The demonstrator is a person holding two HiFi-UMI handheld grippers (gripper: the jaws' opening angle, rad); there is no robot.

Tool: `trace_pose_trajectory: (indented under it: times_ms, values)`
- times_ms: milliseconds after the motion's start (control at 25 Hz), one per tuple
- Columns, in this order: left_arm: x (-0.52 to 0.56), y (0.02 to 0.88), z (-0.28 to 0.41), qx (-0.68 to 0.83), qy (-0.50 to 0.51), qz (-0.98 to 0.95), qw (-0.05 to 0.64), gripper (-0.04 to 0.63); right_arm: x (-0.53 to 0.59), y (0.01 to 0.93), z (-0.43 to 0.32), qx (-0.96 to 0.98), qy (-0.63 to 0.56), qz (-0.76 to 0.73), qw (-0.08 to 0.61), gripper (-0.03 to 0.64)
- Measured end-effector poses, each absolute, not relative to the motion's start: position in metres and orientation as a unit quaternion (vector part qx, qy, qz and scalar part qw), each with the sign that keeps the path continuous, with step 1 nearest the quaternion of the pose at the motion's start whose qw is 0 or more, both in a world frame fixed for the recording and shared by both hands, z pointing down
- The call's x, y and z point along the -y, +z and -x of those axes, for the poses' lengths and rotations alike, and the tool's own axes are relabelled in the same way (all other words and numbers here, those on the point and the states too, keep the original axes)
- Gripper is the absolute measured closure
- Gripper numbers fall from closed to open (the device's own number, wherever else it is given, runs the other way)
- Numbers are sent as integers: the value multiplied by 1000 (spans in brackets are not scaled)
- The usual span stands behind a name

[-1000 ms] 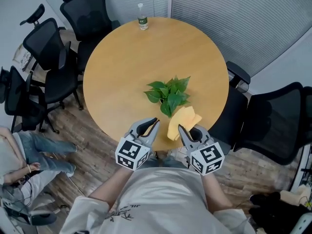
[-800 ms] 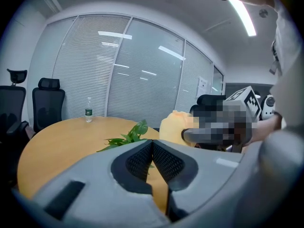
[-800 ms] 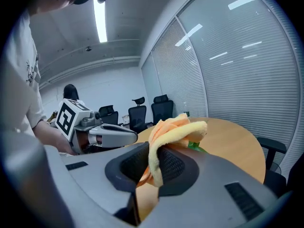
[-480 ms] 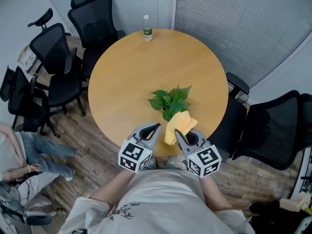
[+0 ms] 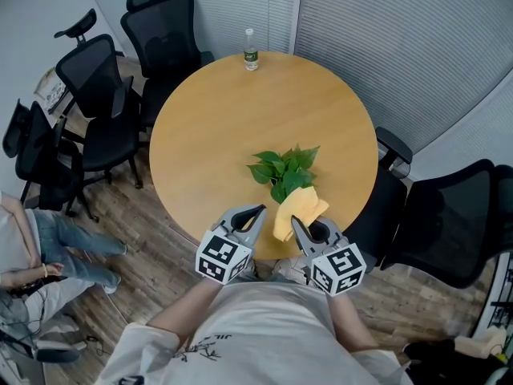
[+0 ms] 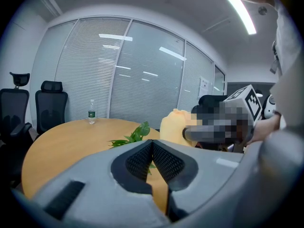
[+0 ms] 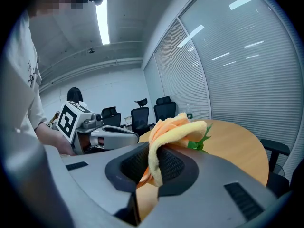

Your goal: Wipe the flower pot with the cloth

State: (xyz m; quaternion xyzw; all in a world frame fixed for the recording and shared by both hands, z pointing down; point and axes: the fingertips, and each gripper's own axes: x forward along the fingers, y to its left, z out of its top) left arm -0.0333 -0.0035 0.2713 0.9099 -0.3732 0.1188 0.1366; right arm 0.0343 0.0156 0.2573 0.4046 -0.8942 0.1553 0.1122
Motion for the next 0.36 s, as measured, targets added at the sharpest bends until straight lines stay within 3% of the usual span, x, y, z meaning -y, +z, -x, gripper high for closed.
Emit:
trace_pose_trajectory:
  times_ms: [360]
  values:
    - [2,274,28,370,115,-911,139,584,-18,262,-37,893,158,-405,116,571]
